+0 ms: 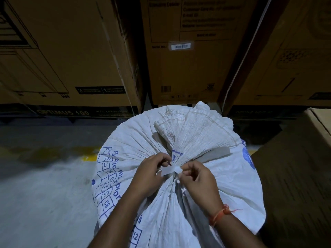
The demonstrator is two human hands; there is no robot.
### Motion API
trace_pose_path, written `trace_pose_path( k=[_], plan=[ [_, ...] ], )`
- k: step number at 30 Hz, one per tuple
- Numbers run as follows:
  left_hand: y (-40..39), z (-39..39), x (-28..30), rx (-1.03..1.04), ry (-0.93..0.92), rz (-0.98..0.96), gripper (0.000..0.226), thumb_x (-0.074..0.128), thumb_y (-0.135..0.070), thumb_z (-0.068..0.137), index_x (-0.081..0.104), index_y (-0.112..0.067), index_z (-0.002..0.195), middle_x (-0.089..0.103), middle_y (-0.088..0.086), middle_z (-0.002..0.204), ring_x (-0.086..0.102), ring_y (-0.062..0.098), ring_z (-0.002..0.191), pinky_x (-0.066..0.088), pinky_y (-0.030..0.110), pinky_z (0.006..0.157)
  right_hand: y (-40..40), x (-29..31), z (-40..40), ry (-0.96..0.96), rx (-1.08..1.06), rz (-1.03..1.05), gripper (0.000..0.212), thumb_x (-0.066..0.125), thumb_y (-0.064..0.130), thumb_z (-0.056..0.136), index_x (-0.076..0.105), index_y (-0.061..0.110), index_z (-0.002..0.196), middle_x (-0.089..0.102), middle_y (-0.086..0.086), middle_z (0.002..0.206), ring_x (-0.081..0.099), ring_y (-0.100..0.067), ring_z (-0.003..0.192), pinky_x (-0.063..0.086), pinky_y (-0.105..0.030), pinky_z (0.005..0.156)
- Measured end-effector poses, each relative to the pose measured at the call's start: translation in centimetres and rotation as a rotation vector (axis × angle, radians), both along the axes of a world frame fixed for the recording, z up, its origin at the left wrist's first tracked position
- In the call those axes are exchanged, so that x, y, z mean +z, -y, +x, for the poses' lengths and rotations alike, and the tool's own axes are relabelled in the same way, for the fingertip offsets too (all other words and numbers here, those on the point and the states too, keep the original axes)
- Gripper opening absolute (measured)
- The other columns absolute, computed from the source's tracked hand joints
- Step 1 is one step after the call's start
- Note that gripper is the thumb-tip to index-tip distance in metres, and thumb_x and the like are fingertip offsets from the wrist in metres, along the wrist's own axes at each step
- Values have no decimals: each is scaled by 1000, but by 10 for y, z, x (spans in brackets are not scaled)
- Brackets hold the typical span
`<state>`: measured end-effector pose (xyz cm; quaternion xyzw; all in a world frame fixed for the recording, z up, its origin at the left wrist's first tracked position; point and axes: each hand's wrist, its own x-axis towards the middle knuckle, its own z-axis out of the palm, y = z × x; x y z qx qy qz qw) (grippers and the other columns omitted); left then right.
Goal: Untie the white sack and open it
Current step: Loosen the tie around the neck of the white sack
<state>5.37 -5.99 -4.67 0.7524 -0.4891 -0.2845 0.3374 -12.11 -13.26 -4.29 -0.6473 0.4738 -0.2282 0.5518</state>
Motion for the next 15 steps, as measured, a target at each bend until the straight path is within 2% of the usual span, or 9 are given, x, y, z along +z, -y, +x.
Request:
trace_pose_path(
  k=[3,6,9,12,13,15],
  plan=[
    [0,0,-1,-18,20,10,44,80,-22,87,70,-35,129,67,-7,112,66,13,106,56,35,93,-11,-1,5,158,-75,233,12,76,18,87,66,18,93,62,-7,63,59,-14,59,49,-34,58],
    [0,0,-3,-15,19,0,43,81,-22,88,70,-38,127,59,-6,120,64,5,109,55,29,98,-17,2,12,263,-116,310,22,76,25,89,61,15,103,65,-37,82,65,-29,70,56,-50,69],
    [0,0,-4,-22,43,-24,40,79,-18,87,69,-39,119,53,-10,129,61,3,115,55,28,97,-17,1,16,409,-185,446,24,70,11,95,53,-2,108,66,-43,87,60,-34,69,51,-38,63],
    [1,-1,-4,-38,57,-33,38,80,-15,85,69,-36,114,53,-11,134,60,6,120,55,30,96,-20,2,17,451,-258,518,16,70,2,93,57,-1,102,71,-33,77,64,-29,64,54,-28,55],
    [1,-1,-5,-46,69,-42,36,80,-17,85,69,-35,113,57,-12,130,61,6,117,55,31,94,-22,4,18,481,-289,571,17,71,0,92,58,1,103,72,-31,79,68,-28,64,57,-26,55],
    [2,-1,-5,-51,82,-58,31,78,-25,84,69,-35,112,64,-12,118,64,5,109,57,33,90,-23,2,21,536,-368,706,22,74,1,89,58,2,106,74,-33,94,72,-27,69,61,-27,59]
  ],
)
